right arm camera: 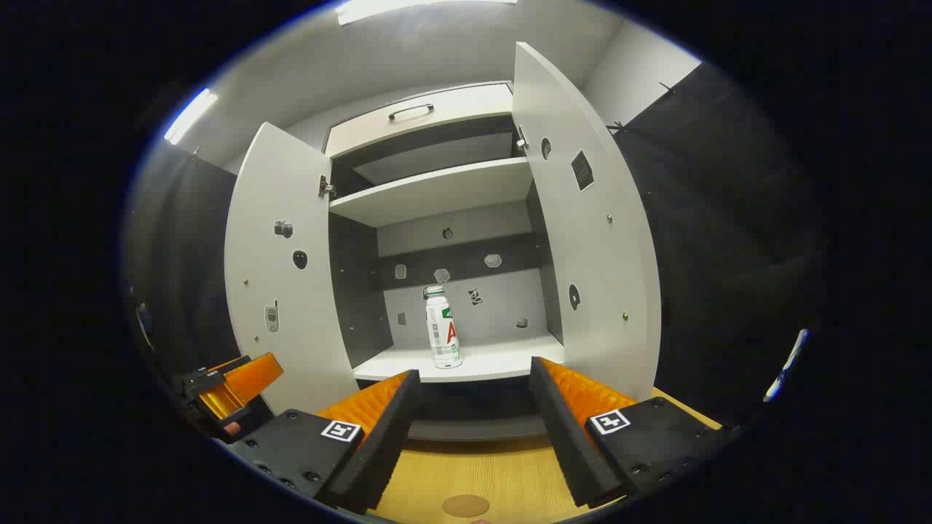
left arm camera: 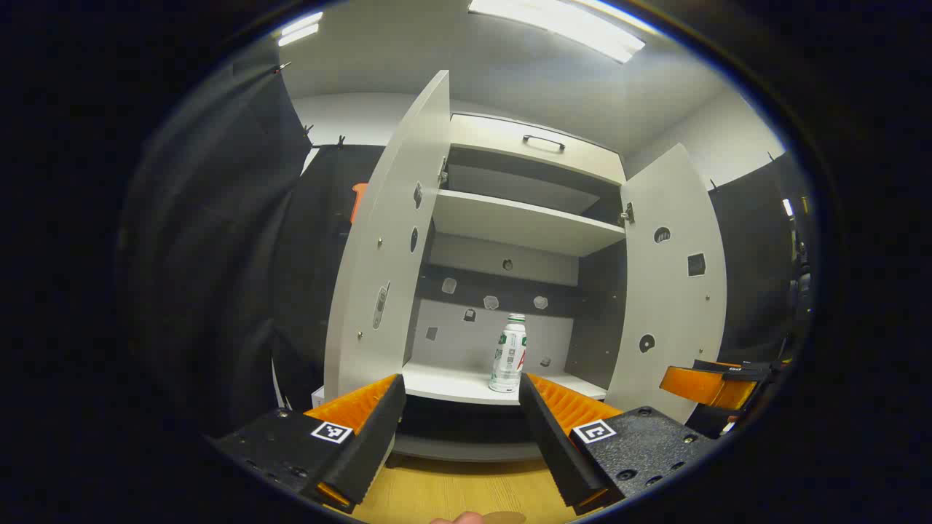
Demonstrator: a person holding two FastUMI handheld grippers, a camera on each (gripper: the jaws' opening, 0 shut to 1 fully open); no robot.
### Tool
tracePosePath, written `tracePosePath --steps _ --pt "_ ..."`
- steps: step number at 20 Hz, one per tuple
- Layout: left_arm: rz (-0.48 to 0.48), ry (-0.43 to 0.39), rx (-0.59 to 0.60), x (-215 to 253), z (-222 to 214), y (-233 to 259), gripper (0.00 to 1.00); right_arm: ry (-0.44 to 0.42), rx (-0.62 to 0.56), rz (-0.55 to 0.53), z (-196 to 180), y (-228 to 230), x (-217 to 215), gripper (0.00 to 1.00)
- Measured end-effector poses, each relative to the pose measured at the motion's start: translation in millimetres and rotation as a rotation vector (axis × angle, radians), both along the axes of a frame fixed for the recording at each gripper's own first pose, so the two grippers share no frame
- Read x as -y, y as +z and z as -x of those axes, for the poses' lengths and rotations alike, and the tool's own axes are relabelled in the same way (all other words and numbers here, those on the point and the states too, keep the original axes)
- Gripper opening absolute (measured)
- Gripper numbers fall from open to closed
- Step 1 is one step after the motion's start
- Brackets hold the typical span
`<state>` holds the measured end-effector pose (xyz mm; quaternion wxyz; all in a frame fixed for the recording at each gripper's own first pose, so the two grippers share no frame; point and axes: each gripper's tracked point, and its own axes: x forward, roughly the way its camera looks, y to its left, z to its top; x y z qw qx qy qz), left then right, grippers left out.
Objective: Grasp the bottle in the cabinet with the left hand and place it on the coaster, then close the right door with the right hand and the left door with the left hand.
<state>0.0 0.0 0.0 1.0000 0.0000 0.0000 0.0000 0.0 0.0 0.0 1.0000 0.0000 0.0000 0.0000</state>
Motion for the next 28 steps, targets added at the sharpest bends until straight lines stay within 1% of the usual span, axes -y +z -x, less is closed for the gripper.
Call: tracePosePath --steps 4,10,18,28 --pt "-0.007 0.017 0.007 -5.6 0.9 1.4 0.95 0.004 0.003 0.0 -2.5 -0.2 -0.1 0.98" --pt "-0.007 0.02 -0.007 -9.0 -0.5 -2.7 0.95 0.008 0.013 0.004 -3.0 0.6 -2.5 0.98" --pt "-0.003 0.026 -0.021 -14.8 -0.1 -7.6 0.95 0.005 0.0 0.003 -4.0 -4.7 -4.9 0.98" --pt "-0.006 0.056 -0.028 -27.1 -5.2 -10.8 0.95 0.008 -0.011 0.002 -8.7 -10.6 -6.9 0.98"
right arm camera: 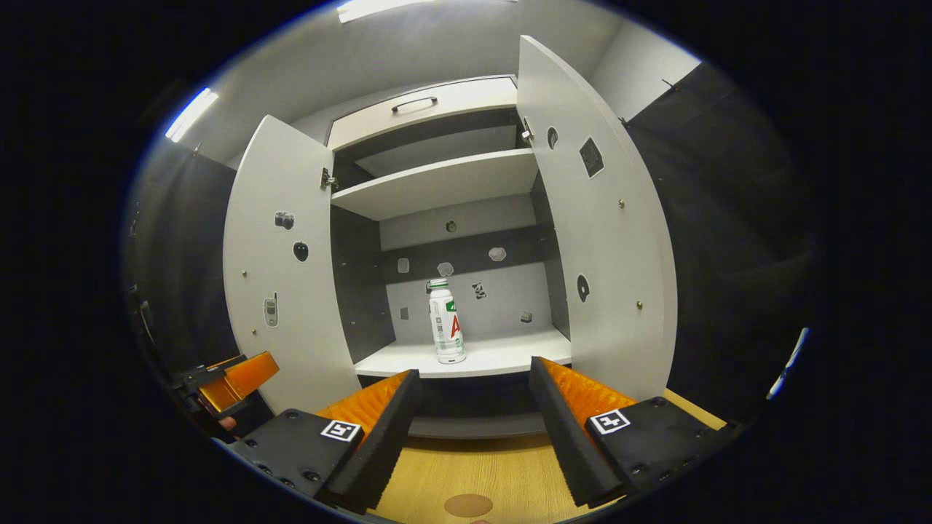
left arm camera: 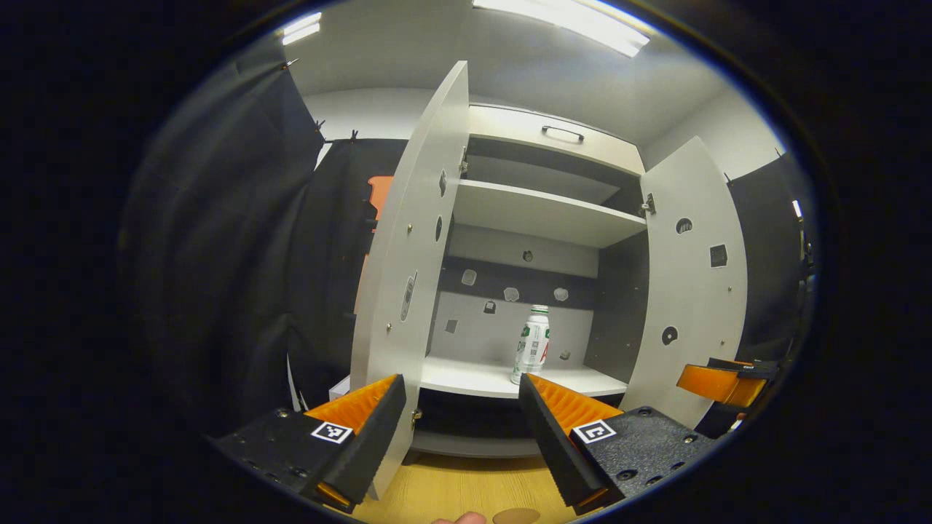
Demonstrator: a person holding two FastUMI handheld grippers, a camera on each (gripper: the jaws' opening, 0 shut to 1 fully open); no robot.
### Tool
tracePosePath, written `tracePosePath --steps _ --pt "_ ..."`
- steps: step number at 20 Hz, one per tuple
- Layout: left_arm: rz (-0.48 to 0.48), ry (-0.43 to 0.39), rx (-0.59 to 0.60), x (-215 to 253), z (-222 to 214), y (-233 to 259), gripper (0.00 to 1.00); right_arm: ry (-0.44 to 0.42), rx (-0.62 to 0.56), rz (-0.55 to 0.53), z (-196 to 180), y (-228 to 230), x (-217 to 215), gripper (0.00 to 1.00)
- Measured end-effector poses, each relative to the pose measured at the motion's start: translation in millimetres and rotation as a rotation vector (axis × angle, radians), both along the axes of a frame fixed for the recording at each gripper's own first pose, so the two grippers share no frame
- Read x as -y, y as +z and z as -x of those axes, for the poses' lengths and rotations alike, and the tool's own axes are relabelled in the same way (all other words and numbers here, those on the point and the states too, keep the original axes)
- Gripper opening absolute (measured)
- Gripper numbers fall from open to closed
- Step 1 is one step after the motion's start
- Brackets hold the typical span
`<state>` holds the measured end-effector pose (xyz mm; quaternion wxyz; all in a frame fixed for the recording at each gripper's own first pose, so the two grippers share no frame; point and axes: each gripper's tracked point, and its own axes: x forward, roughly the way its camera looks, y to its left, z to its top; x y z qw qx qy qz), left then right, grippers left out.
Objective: Grasp the bottle in the cabinet with the left hand and place it on the coaster, then close the right door with the right hand and the left door with the left hand.
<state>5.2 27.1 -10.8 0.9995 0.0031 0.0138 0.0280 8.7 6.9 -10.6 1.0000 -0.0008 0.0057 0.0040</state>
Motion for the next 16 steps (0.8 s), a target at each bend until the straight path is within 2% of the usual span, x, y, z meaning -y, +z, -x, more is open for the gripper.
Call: tracePosePath --steps 5,6,7,12,16 --pt "0.005 0.005 -0.002 -3.0 -4.9 -0.6 0.95 0.001 0.013 0.004 -1.9 1.4 1.4 0.98" --pt "0.007 0.004 -0.002 -3.7 -7.7 -0.5 0.98 0.006 0.02 0.006 -2.4 1.9 0.7 0.98" --pt "0.015 -0.002 -0.001 -2.1 -11.4 1.0 0.95 0.012 0.024 0.008 -2.5 1.9 0.1 0.98" --pt "0.094 -0.086 0.052 18.6 -42.9 26.7 0.94 0.045 0.014 0.005 -0.2 1.4 -0.1 0.98" --pt "0.149 -0.21 0.042 55.6 -86.4 33.5 0.94 0.033 0.019 0.007 6.2 2.7 12.5 0.98"
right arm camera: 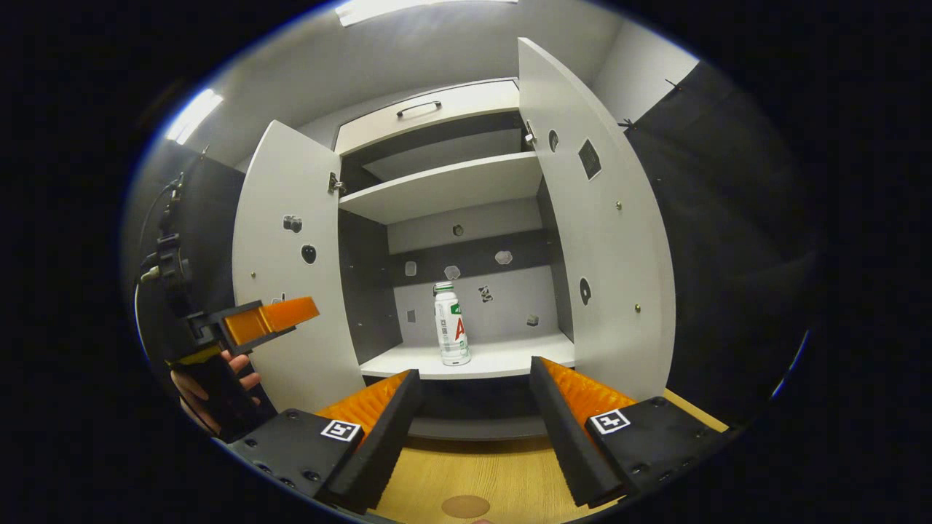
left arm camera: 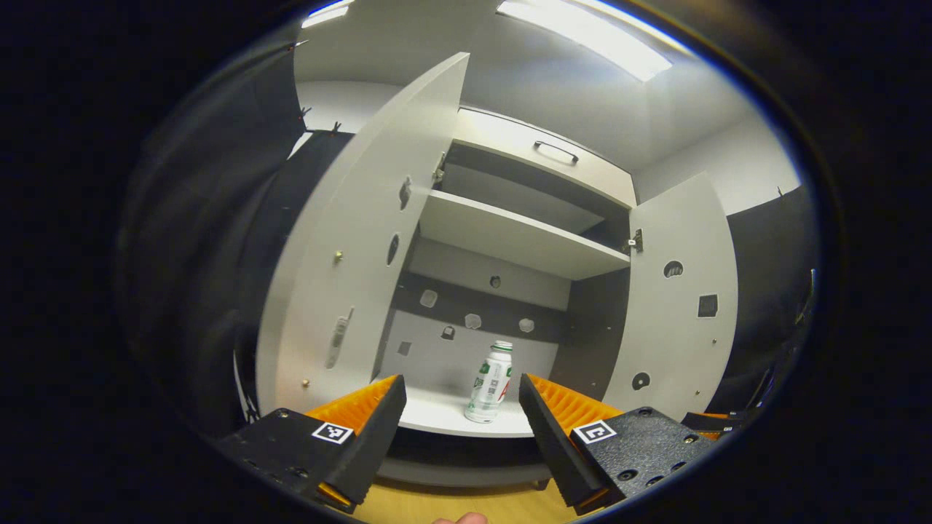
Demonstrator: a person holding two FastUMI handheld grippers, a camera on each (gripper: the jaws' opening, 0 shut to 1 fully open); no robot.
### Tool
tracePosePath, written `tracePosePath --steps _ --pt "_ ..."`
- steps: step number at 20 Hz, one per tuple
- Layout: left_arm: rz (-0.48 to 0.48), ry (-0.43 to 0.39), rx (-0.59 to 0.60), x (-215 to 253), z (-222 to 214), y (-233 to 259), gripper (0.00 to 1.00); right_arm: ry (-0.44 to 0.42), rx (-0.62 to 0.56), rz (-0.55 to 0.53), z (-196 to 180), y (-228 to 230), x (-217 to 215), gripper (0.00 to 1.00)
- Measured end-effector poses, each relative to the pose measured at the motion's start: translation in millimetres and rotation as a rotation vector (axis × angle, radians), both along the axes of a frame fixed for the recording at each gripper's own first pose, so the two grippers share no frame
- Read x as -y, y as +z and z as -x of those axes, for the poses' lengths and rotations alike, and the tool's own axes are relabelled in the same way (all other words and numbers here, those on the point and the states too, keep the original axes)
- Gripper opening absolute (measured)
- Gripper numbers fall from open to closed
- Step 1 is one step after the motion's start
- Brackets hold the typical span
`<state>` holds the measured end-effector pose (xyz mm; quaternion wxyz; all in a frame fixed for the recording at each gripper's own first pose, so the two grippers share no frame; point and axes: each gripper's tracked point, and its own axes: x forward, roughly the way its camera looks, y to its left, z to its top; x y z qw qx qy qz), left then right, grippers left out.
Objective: Grasp the bottle in the cabinet with the left hand and place it on the coaster, then close the right door with the right hand and the left door with the left hand.
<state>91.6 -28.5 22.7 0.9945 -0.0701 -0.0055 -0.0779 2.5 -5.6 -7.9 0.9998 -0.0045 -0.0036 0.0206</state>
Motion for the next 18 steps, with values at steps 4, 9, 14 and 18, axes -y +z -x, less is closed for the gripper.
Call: tracePosePath --steps 4,9,14,18 --pt "-0.004 -0.089 -0.016 34.8 -56.6 -10.3 0.94 -0.052 0.002 0.016 5.2 0.2 19.9 0.98" --pt "-0.098 -0.131 -0.071 64.7 -134.4 -46.7 0.94 -0.091 0.022 0.051 9.6 5.9 33.0 0.98" --pt "-0.101 -0.149 -0.125 88.2 -189.4 -92.5 0.94 -0.092 0.002 0.041 5.3 -3.1 36.4 0.98" --pt "-0.156 -0.105 -0.149 89.9 -228.0 -123.0 0.95 -0.113 -0.008 0.038 7.1 -7.6 44.9 0.98"
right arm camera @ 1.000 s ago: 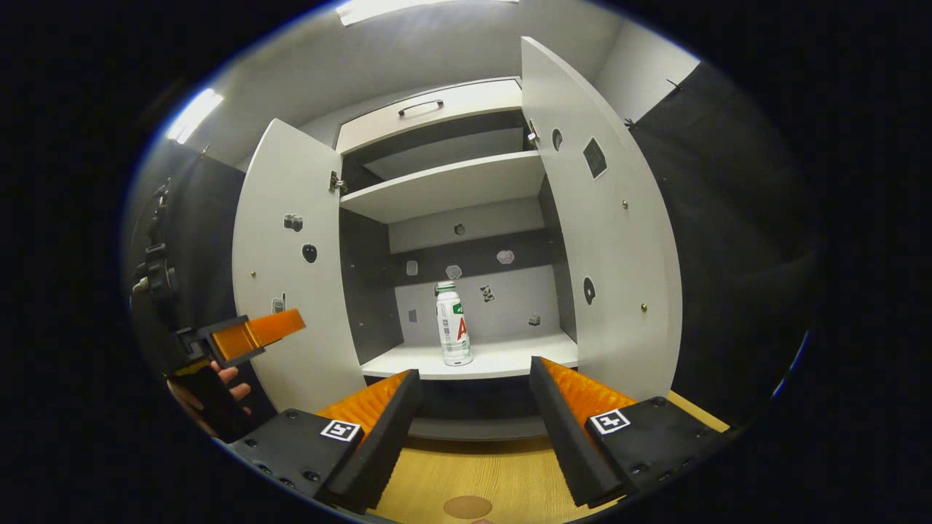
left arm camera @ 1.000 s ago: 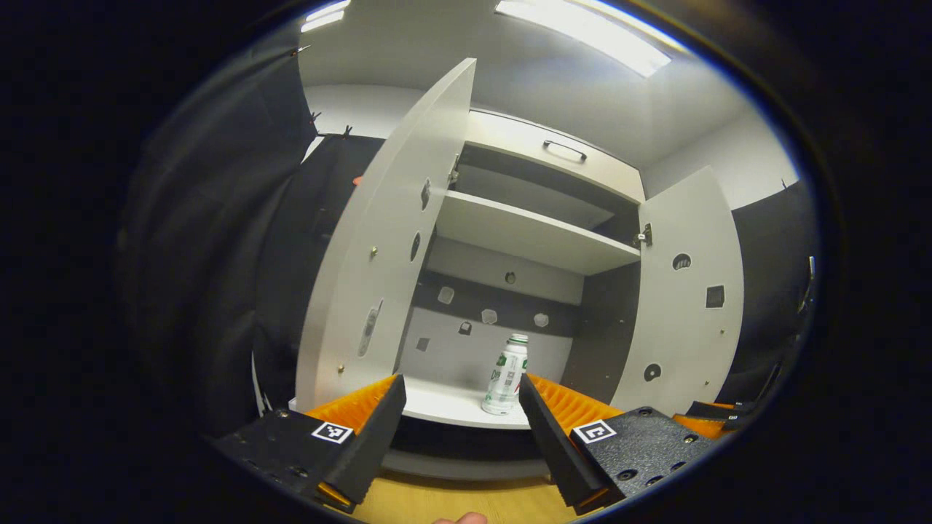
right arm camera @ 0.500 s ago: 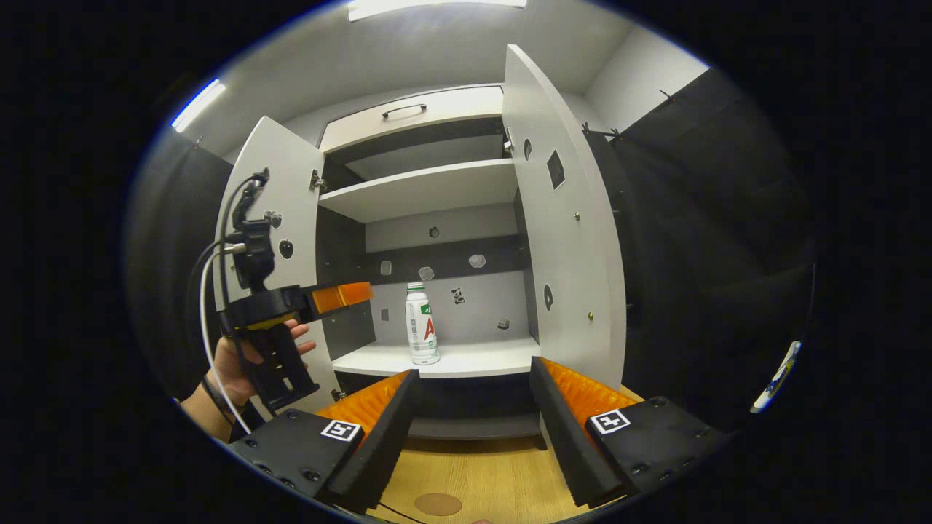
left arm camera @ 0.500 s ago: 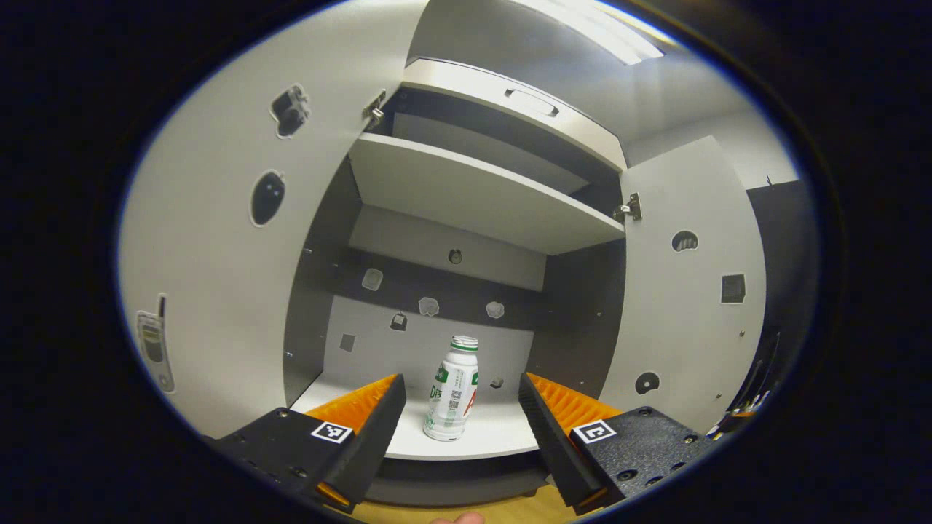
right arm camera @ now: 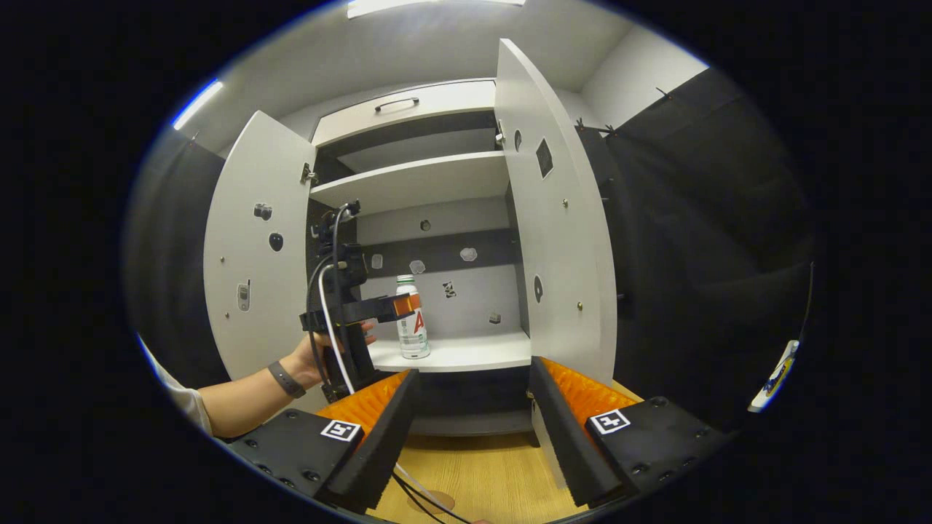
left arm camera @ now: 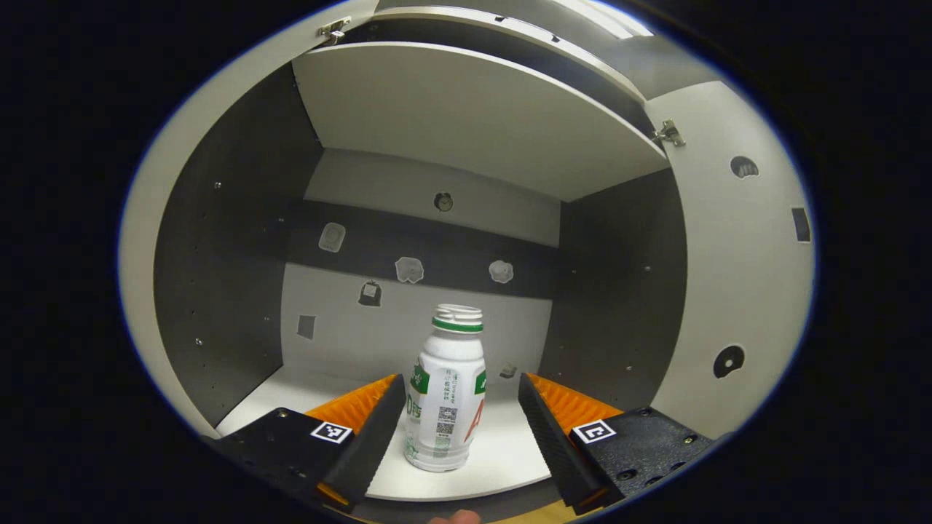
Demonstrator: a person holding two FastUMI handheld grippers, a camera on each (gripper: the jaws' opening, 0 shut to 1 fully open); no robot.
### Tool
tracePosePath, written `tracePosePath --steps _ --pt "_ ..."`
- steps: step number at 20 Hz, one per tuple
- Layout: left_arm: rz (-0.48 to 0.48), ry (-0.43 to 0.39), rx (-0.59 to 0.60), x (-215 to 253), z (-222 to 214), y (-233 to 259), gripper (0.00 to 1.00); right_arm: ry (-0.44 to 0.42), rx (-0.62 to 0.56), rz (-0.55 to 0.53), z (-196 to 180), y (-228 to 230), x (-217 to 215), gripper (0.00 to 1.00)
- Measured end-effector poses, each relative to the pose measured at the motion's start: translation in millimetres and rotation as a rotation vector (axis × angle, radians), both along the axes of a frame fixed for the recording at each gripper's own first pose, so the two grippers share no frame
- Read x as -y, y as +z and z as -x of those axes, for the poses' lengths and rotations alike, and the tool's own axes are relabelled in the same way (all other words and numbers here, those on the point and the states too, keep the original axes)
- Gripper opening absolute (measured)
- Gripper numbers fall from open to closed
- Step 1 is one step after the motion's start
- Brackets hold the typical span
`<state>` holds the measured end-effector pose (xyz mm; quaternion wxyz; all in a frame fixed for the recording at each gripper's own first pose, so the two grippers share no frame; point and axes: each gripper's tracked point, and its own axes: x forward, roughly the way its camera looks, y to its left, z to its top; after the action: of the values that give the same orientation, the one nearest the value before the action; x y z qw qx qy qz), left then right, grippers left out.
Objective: Grasp the bottle in the cabinet with the left hand and place it on the coaster, then close the right door with the right hand and the left door with the left hand.
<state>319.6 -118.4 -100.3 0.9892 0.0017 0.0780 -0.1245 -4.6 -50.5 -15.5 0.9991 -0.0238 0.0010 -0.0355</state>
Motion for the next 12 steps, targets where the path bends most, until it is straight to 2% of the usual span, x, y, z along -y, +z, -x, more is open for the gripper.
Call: tracePosePath --steps 4,8,9,11,12 --pt "-0.006 0.052 0.0 -4.4 -23.2 -16.2 0.95 -0.04 -0.001 0.006 2.8 -2.8 13.1 0.98" --pt "-0.037 0.063 0.018 -5.5 -34.8 -17.3 0.95 -0.068 -0.006 -0.003 7.8 -4.6 23.2 0.98" --pt "-0.048 0.067 0.015 -6.5 -33.7 -17.8 0.91 -0.07 -0.007 -0.007 8.8 -5.1 25.0 0.98" --pt "-0.073 0.08 0.013 -10.5 -33.1 -17.0 0.75 -0.073 -0.009 -0.013 9.6 -5.4 31.8 0.98" --pt "-0.068 0.074 0.012 -9.9 -28.5 -14.5 0.74 -0.073 -0.008 -0.014 10.1 -5.2 32.6 0.98"
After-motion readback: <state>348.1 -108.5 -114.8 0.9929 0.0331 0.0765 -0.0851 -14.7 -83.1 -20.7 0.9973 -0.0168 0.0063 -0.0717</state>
